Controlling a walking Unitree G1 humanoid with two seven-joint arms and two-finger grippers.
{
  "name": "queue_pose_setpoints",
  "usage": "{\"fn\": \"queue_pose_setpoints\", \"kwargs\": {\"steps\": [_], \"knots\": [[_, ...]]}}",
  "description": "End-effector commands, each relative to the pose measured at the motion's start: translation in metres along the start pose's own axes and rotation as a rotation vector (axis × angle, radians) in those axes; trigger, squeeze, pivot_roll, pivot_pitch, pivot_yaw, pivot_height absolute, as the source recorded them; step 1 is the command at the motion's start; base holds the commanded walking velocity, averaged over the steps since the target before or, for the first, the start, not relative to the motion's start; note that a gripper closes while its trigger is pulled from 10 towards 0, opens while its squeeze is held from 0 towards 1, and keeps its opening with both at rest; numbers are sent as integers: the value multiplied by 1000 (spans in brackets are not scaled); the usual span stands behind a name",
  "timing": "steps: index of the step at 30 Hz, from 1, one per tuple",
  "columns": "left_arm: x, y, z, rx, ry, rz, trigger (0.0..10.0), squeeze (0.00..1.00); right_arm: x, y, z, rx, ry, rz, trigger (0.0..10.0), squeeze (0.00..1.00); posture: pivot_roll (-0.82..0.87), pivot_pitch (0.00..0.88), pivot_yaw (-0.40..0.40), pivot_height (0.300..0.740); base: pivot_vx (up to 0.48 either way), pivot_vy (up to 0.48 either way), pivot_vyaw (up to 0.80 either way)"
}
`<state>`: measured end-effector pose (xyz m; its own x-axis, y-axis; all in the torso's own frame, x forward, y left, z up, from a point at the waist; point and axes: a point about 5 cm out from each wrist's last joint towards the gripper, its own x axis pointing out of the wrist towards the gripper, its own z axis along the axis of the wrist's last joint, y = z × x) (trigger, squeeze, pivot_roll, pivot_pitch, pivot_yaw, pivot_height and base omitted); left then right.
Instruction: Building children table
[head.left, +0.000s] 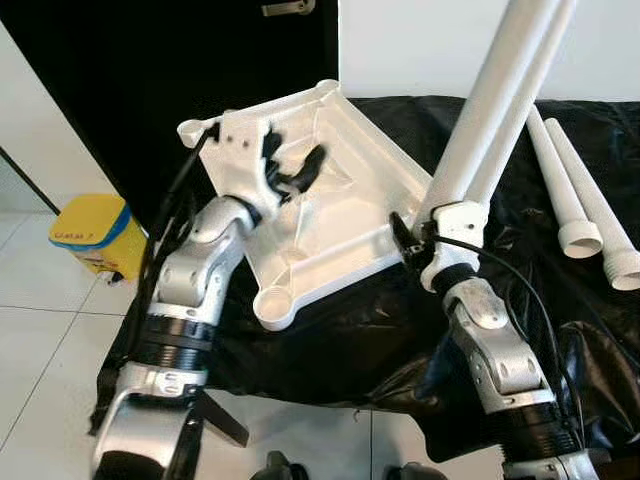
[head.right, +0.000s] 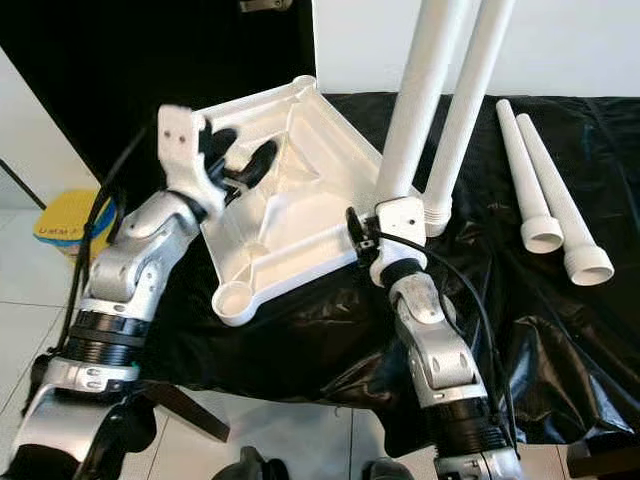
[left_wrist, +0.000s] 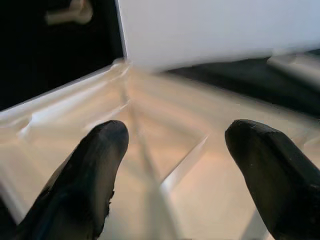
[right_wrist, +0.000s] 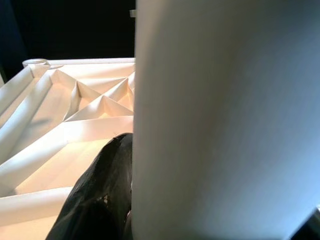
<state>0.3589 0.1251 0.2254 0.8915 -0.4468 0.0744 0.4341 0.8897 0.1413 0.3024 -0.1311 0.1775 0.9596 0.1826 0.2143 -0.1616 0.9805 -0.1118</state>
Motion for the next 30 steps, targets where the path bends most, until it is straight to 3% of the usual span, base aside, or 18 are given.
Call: {"fn": "queue_pose_setpoints", "kwargs": {"steps": [1,2,4,7,15,17,20,21,26,30], "knots": [[-3,4,-25,58,144,21,10000,0,-3,-2,5,-6,-33,-12,10000,0,-215,70,33,740,0,0,0],[-3,4,-25,58,144,21,10000,0,-3,-2,5,-6,-33,-12,10000,0,-215,70,33,740,0,0,0],[-9,12,-50,136,295,50,10000,0,-7,-4,4,-10,-30,-23,10000,0,-219,70,36,740,0,0,0],[-15,19,-63,162,373,78,10000,0,-9,-5,4,-13,-29,-27,10000,0,-223,70,39,740,0,0,0],[-24,29,-78,214,464,107,10000,0,-11,-4,3,-19,-29,-26,10000,0,-229,69,43,740,0,0,0],[-34,42,-85,324,521,137,10000,0,-13,-3,3,-20,-24,-29,10000,0,-229,70,45,740,0,0,0],[-38,46,-87,364,540,139,10000,0,-14,-3,2,-19,-22,-30,10000,0,-227,70,45,740,0,0,0],[-41,47,-89,421,560,122,10000,0,-14,-2,1,-19,-18,-29,10000,0,-226,70,45,740,0,0,0],[-43,46,-92,473,577,95,10000,0,-15,-2,0,-18,-15,-27,10000,0,-226,70,45,740,0,0,0],[-50,12,-108,461,628,-123,10000,0,-15,-2,-1,-19,-12,-24,10000,0,-222,60,50,740,0,0,0]]}}
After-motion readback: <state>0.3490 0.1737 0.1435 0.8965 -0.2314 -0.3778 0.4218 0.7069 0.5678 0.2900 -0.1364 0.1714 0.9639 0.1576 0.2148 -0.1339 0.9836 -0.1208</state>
